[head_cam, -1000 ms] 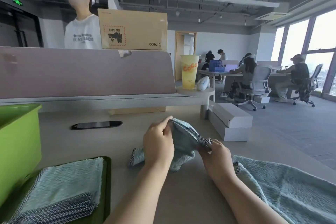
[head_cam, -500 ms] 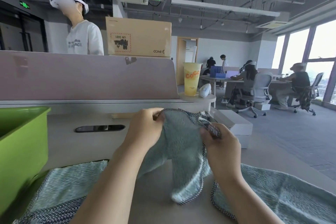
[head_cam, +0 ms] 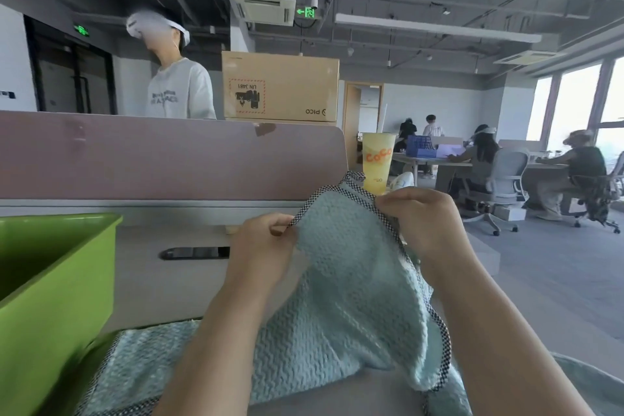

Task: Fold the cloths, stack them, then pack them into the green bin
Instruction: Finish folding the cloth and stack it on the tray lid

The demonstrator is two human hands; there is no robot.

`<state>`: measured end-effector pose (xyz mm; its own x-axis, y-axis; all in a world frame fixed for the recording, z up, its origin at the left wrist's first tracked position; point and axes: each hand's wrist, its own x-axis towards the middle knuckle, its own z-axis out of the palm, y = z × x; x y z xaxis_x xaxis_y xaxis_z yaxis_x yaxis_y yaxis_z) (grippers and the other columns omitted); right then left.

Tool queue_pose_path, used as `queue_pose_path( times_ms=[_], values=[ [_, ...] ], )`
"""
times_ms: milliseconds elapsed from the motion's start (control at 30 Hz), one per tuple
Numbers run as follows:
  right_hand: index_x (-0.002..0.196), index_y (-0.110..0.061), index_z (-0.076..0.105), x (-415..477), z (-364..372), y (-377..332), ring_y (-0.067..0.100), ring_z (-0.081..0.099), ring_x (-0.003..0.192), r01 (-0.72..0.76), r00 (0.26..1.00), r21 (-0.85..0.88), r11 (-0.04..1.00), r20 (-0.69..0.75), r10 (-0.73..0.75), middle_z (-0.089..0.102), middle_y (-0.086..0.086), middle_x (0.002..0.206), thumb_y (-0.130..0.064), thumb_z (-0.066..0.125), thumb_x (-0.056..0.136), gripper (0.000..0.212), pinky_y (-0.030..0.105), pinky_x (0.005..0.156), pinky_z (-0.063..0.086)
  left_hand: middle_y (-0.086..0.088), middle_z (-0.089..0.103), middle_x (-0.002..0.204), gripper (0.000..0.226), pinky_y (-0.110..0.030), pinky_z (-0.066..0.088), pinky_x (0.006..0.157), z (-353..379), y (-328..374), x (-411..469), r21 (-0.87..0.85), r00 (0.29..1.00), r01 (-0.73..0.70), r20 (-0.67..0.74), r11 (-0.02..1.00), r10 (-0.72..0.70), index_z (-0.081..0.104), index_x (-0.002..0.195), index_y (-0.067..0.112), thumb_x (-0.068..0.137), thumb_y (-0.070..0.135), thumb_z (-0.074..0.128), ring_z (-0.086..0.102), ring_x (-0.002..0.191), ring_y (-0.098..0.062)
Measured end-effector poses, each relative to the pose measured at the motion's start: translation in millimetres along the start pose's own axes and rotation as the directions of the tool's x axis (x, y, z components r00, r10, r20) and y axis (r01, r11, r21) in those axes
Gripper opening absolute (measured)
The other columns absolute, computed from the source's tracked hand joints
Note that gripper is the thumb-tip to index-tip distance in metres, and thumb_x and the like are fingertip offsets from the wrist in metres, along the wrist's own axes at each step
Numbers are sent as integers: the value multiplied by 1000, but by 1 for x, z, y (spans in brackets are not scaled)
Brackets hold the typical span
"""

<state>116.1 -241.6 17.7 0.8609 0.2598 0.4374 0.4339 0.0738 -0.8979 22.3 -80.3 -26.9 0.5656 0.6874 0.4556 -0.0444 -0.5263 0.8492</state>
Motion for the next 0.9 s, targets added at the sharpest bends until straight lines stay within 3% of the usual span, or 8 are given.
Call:
queue_pose_path(
  times_ms=[167, 267, 433, 533, 633, 733, 833, 900],
  values=[
    [71, -15, 73, 12, 3, -1, 10, 55, 60, 76, 997, -136, 988, 32, -72, 64, -3, 62, -12, 69, 82, 12, 23, 59, 43, 18, 65, 54, 27, -29, 40, 55, -3, -3, 2, -78, 1000, 15, -21, 997, -17, 66, 62, 38, 84, 22, 65, 58, 55, -12],
    [80, -13, 72, 19, 0, -2, 16, 61, 61, 130, 991, -240, 962, 61, -119, 71, 3, 72, -17, 63, 88, 12, 30, 62, 48, 7, 69, 69, 16, -41, 54, 68, 0, 1, 2, -126, 993, 114, -17, 985, -117, 63, 73, 33, 85, 22, 62, 66, 62, -24],
    [87, -14, 68, 18, 3, -4, 22, 62, 74, 78, 997, -211, 974, 42, -71, 70, 3, 84, -27, 58, 93, 17, 29, 63, 47, -14, 70, 81, 18, -52, 54, 86, 3, 13, -3, 30, 871, 388, 313, 921, -378, 66, 86, 3, 92, 13, 53, 66, 81, -31],
    [86, -14, 68, 15, 7, -6, 30, 67, 80, -13, 995, -62, 998, 96, 19, 72, 12, 88, -29, 58, 93, 19, 47, 78, 55, -9, 70, 65, 60, -38, 57, 69, 2, 32, -21, -313, 712, 637, 590, 705, -382, 74, 65, 8, 94, 51, 43, 65, 67, -24],
    [82, -14, 70, 15, 6, -6, 32, 69, 81, -105, 989, 101, 989, 110, 94, 73, 12, 85, -29, 56, 93, 23, 58, 86, 53, -16, 74, 74, 77, -35, 52, 60, -1, 34, -24, -491, 663, 721, 695, 489, -279, 73, 84, 4, 82, 71, 35, 71, 57, -29],
    [97, -6, 67, 20, 0, -5, 34, 70, 79, -246, 969, 233, 941, 84, 233, 72, 16, 90, -26, 51, 97, 26, 57, 81, 55, -24, 72, 75, 85, -42, 49, 64, -12, 24, -16, -580, 675, 735, 675, 353, -297, 71, 85, -3, 79, 74, 37, 70, 58, -36],
    [115, 4, 58, 24, -5, -4, 27, 68, 60, -394, 919, 368, 842, 126, 374, 69, 15, 84, -22, 46, 99, 32, 39, 59, 59, -18, 64, 53, 80, -31, 52, 42, -23, 20, -13, -678, 739, 673, 624, 294, -254, 56, 95, -9, 90, 67, 30, 62, 40, -27],
    [119, 4, 55, 24, -6, -4, 22, 66, 50, -464, 885, 457, 759, 215, 413, 68, 12, 72, -19, 43, 100, 32, 31, 48, 55, -15, 56, 45, 81, -25, 47, 34, -28, 19, -10, -750, 788, 615, 575, 244, -220, 63, 76, -8, 94, 62, 26, 56, 33, -22]
  ],
)
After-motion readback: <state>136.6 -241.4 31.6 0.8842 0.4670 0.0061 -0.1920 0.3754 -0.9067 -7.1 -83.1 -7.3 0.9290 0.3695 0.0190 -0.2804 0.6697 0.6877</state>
